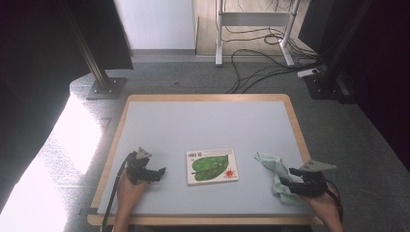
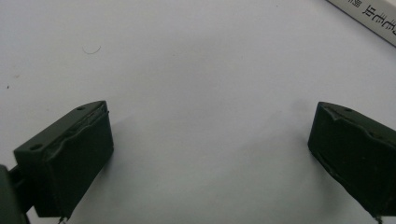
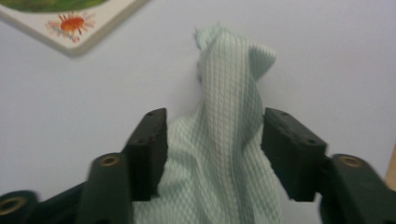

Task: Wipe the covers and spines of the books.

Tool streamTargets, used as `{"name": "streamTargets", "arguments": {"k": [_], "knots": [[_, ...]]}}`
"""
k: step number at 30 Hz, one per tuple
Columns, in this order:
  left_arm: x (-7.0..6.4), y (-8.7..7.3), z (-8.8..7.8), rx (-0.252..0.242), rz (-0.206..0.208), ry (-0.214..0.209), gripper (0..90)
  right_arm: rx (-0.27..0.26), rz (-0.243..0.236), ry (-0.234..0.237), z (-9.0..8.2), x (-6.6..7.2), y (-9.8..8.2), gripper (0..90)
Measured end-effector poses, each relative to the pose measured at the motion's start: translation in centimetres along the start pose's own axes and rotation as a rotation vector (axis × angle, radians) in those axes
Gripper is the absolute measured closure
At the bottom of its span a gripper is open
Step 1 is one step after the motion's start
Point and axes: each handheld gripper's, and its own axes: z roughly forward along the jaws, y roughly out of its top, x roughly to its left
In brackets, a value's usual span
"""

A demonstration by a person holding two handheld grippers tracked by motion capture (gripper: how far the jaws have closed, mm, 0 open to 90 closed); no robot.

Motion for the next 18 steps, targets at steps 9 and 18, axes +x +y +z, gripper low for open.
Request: {"name": "streamTargets", "arguments": {"k": [9,18], "knots": [[-1.1,-0.1,-0.2,0.005,0.046,-0.039,0.0,-0.044,-0.050,0.064,2.1,2.1,2.6,18.9],[-4.2,0.7,-0.9,-0.064,0.117,-0.180,0.0,-0.050,-0.090,0.145,5.0,4.6,4.6,12.7]]}}
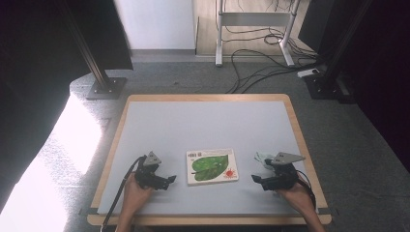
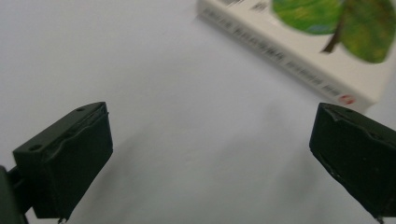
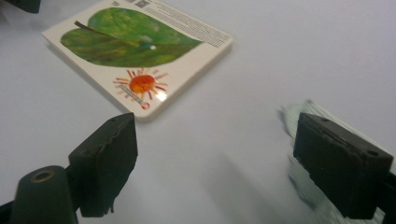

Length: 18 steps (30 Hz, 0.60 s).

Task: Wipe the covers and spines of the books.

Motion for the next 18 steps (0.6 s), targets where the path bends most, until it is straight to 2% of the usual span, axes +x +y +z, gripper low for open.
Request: {"name": "streamTargets", "arguments": {"k": [1,2,7,9,11,14,15,16,18], "knots": [[-0.3,0.1,0.0,-0.002,0.007,-0.013,0.0,0.002,-0.010,0.013,0.7,0.4,0.5,11.5],[-0.6,0.3,0.0,-0.001,0.016,-0.016,0.0,0.002,-0.010,0.013,0.7,0.4,0.5,11.5],[-1.6,0.7,0.6,0.020,0.059,0.002,0.0,0.022,-0.029,0.037,2.8,1.0,1.6,4.0],[-1.4,0.8,1.0,0.035,0.064,0.021,0.0,0.038,-0.031,0.049,4.1,1.2,2.0,1.0],[-1.2,0.8,1.6,0.043,0.060,0.035,0.0,0.041,-0.030,0.052,4.6,1.3,2.1,0.4],[-0.8,0.9,2.5,0.042,0.051,0.037,0.0,0.052,-0.026,0.060,6.3,1.4,2.7,0.0],[-0.7,1.1,2.8,0.067,0.057,0.043,0.0,0.056,-0.022,0.063,6.7,1.5,2.9,0.0],[-0.7,1.3,2.9,0.068,0.066,0.039,0.0,0.056,-0.022,0.063,6.7,1.5,2.9,0.0],[-0.8,1.7,3.2,0.059,0.083,0.059,0.0,0.065,-0.025,0.064,7.4,1.7,3.1,0.0]]}}
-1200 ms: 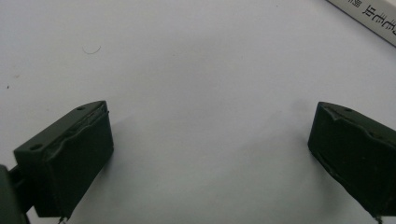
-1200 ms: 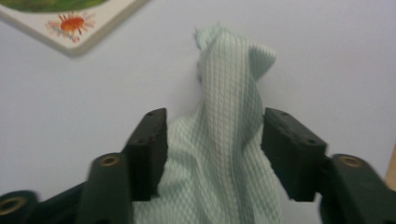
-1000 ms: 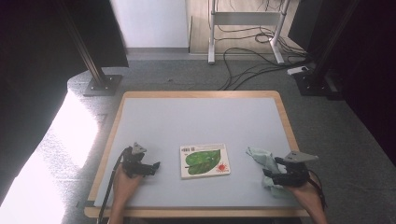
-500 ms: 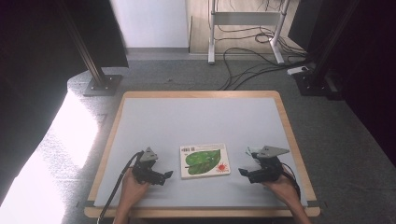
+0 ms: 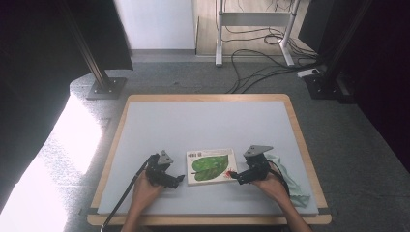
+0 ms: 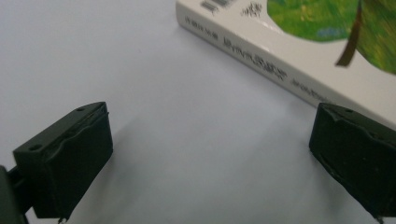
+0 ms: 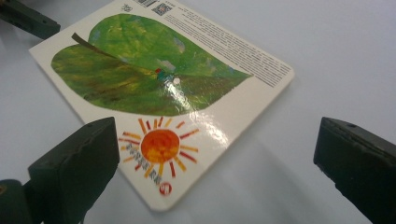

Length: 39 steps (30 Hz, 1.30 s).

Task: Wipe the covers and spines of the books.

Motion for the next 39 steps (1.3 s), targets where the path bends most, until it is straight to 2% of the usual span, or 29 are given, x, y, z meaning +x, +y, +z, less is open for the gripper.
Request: {"name": "streamTargets", "arguments": {"k": [3,8,11,13,16,20,23,26,28,31,35,39], "knots": [[0.0,0.5,0.5,0.005,0.011,-0.023,0.0,0.023,0.006,0.017,0.9,0.5,0.0,0.0],[0.1,0.6,0.6,0.005,0.029,-0.037,0.0,0.041,-0.005,0.044,1.1,1.1,-0.7,0.0],[-0.4,0.8,0.7,0.000,0.054,-0.045,0.0,0.052,-0.011,0.061,1.1,1.6,-1.2,0.0],[-1.0,1.0,0.9,0.004,0.069,-0.071,0.0,0.058,-0.018,0.061,1.1,1.6,-1.3,0.0],[-1.9,1.2,1.1,0.002,0.086,-0.078,0.0,0.054,-0.008,0.046,1.1,1.1,-1.2,0.0],[-2.6,1.3,1.2,0.000,0.087,-0.083,0.3,0.043,0.025,0.037,1.1,0.1,-1.0,0.0],[-3.6,1.6,1.3,0.002,0.090,-0.100,0.5,0.042,0.045,0.043,1.4,-0.7,-0.9,0.0],[-4.7,1.8,1.6,0.014,0.092,-0.143,0.4,0.032,0.069,0.051,1.8,-1.4,-0.7,0.0],[-5.4,1.9,1.6,0.017,0.096,-0.150,0.3,0.028,0.071,0.054,2.0,-1.7,-0.4,0.0],[-5.8,1.8,1.5,0.019,0.092,-0.149,0.0,0.031,0.077,0.053,2.4,-2.2,0.1,0.0],[-5.8,1.9,1.6,0.018,0.081,-0.154,0.0,0.029,0.080,0.068,3.0,-2.6,0.7,1.7],[-6.0,1.9,1.6,0.017,0.101,-0.156,0.0,0.020,0.096,0.089,3.4,-2.6,1.0,2.7]]}}
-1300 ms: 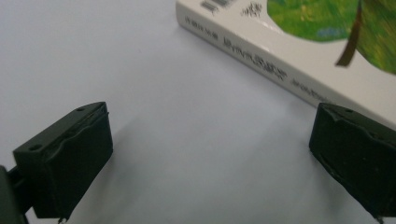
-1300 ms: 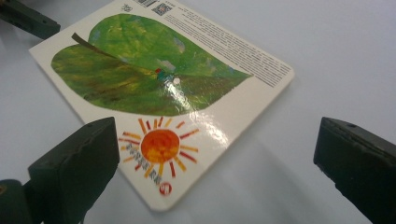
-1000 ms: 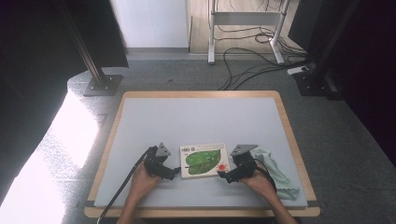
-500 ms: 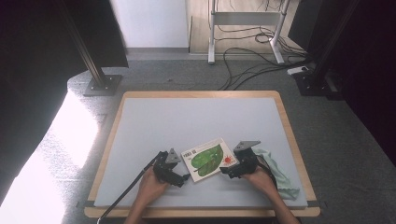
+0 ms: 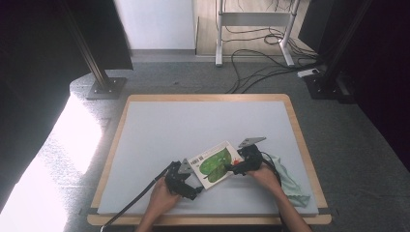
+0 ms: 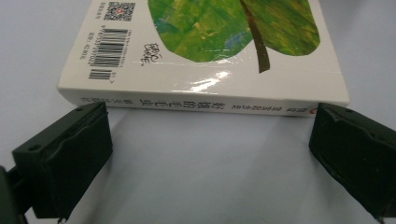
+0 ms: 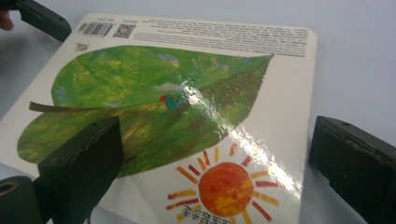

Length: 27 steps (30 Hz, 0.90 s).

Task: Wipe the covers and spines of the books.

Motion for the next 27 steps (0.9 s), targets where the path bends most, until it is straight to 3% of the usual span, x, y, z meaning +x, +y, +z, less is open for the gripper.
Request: {"name": "streamTargets", "arguments": {"k": [5,9,18,27], "knots": [[-0.4,0.1,0.1,0.000,0.009,-0.015,0.0,0.003,0.015,0.007,0.1,0.0,0.2,2.3],[-0.3,0.1,0.1,0.003,0.009,-0.016,0.0,-0.012,0.074,0.032,-0.2,-0.3,0.6,4.0],[-0.3,0.1,0.1,0.004,0.010,-0.015,0.0,-0.005,0.086,0.015,-1.1,0.0,0.9,5.4],[-0.3,0.1,0.1,0.004,0.008,-0.013,0.0,-0.042,0.150,0.062,-1.7,-0.7,1.1,9.4]]}}
